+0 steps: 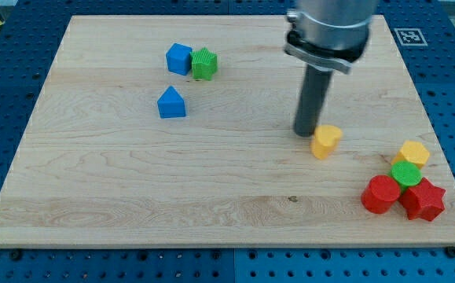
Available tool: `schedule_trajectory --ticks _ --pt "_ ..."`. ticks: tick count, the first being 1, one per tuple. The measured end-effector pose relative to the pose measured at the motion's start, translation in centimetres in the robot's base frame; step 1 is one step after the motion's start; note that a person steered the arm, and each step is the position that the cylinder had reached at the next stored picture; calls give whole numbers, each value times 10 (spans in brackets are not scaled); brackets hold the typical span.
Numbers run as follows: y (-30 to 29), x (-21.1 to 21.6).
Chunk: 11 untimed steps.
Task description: Place the blue triangle into the group blocks
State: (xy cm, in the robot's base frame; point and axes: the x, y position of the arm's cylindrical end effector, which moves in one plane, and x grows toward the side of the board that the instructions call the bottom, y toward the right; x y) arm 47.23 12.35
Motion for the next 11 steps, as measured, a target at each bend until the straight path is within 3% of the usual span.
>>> schedule_trajectory --ticks 1,2,3,4,5,6,7,11 --pt "35 35" --pt "29 47" --pt "-35 47" --pt "-138 46" --pt "-264 23" --pt "-372 -40" --pt "-374 -101" --pt "-106 -19"
